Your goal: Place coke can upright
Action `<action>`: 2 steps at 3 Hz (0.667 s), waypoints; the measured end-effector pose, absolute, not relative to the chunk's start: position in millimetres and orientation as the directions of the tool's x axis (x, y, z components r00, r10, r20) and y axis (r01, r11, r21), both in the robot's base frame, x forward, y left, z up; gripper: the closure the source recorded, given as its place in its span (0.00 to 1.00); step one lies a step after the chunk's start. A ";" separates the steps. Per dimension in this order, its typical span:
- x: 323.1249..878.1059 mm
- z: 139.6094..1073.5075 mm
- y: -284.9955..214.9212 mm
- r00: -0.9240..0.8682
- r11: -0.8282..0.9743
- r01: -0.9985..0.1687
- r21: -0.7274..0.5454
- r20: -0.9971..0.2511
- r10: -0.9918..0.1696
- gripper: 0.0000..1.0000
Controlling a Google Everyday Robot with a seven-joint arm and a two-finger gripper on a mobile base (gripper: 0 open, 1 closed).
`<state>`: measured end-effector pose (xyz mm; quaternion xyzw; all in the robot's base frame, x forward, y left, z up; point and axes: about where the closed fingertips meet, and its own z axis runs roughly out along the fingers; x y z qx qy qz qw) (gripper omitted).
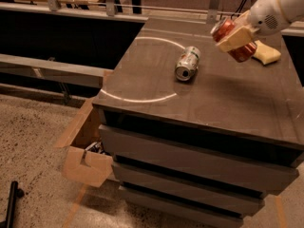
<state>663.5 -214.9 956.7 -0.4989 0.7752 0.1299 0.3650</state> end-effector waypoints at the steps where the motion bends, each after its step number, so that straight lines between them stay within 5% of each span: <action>1: 648.0 964.6 -227.9 -0.134 0.485 -0.853 -0.192 -0.818 -0.560 1.00; 2: 633.2 952.4 -245.2 -0.100 0.524 -0.834 -0.171 -0.888 -0.450 1.00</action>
Offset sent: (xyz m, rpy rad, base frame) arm -0.0551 -0.0636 -0.0231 0.4403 -0.2354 -0.0586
